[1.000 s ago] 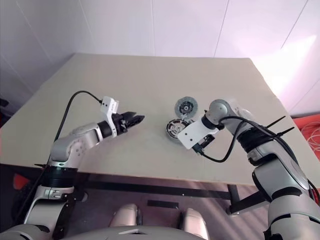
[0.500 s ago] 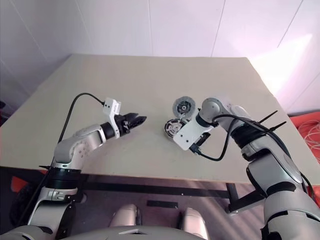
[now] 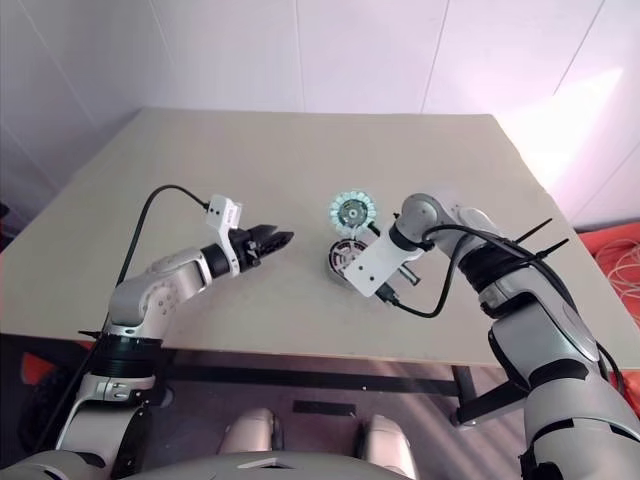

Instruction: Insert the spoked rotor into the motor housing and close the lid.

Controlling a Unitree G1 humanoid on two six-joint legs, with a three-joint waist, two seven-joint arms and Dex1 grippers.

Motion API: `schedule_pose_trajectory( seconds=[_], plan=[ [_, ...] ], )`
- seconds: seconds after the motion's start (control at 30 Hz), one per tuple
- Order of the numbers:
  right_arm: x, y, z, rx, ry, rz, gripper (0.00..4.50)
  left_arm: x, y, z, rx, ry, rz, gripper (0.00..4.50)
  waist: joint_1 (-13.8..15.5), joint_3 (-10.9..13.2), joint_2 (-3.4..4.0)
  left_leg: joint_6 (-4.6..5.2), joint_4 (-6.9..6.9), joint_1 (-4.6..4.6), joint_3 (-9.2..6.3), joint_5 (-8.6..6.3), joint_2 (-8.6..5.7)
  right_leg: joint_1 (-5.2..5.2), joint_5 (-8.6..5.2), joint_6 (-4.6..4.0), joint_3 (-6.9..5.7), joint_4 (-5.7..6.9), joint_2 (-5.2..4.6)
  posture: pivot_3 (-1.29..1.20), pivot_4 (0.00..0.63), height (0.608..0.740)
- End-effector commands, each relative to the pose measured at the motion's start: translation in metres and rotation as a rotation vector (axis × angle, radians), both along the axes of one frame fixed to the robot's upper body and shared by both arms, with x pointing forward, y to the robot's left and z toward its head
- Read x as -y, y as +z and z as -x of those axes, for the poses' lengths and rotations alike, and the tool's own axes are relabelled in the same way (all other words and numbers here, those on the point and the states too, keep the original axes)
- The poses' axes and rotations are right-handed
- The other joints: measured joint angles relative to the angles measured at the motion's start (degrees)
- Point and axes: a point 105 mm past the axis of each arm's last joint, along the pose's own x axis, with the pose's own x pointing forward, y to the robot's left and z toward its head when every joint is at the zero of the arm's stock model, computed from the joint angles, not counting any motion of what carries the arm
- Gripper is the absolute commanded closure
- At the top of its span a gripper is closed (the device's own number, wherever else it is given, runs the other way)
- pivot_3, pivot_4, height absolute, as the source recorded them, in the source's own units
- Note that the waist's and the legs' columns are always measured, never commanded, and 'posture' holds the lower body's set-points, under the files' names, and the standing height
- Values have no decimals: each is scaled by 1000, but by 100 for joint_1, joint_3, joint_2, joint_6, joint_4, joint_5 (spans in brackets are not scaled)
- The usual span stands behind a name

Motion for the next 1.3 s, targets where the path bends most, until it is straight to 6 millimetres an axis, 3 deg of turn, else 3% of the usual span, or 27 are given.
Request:
schedule_pose_trajectory(
  seconds=[0.03, 0.17, 0.33, 0.5, 0.67, 0.8, 0.97, 1.07, 1.17, 1.3],
  plan=[
    [-5, 15, -6, 44, 12, -21, 4496, 1, 15, -4, 58, -10, 5, 1571, -13, 0, 0, 0, 0, -1, 0, 0, -1, 0, 0, 0, 0, -1, 0, 0, 0, 740],
    [-5, 17, -6, 51, 18, -34, 4496, 2, 14, -5, 58, -10, 6, 1571, -26, 0, 0, 1, 0, -1, 0, 0, 0, 0, 0, 0, 0, 0, 0, 0, 0, 740],
    [-20, 29, 2, 10, 6, -133, 4496, 3, 13, -4, 57, -7, 8, 1571, -38, 0, 0, 1, 0, -6, 0, 0, -1, -4, 0, -1, 0, -1, 0, 0, 0, 740],
    [-38, 44, 25, -211, -160, -248, 4496, 2, 11, -4, 53, 6, 11, 1571, -38, 2, 3, 21, -2, -20, -1, 9, 1, -18, 0, -1, 0, -2, 2, 0, 0, 740],
    [-54, 56, 19, -242, -335, -313, 4496, -2, 11, -3, 52, 22, 9, 1571, -12, 2, 3, 11, -1, -24, -1, 6, 2, -24, 1, -2, 0, 1, 2, 0, 0, 740],
    [-48, 48, 7, -218, -451, -298, 4496, -8, 11, -1, 55, 41, 6, 1571, 4, 2, 3, -2, -1, -23, -2, 2, 1, -23, 2, -2, 0, 0, 2, 0, 0, 740],
    [-35, 27, 21, -353, -577, -214, 4496, -21, 9, 0, 56, 80, -13, 1571, 88, 2, 3, -3, -2, -26, -1, 1, 1, -25, 2, -2, 0, -2, 2, 0, 0, 740],
    [-34, 19, 32, -511, -722, -187, 4496, -24, 8, 3, 53, 92, -15, 1571, 101, 3, 7, -3, -2, -26, -1, 1, 1, -25, 2, -2, 0, -2, 2, 0, 0, 740],
    [-56, 27, 30, -672, -950, -255, 4496, -29, 7, 6, 52, 110, -13, 1571, 104, 4, 8, -5, -3, -13, -2, 2, 2, -14, 1, -2, 0, -1, 2, 0, 0, 740],
    [-86, 41, 12, -785, -1298, -363, 4496, -31, 5, 9, 48, 119, -17, 1571, 37, 6, 11, -27, -11, 6, -4, 14, 16, -13, 6, -9, 1, 5, 13, 0, 0, 740]
  ],
)
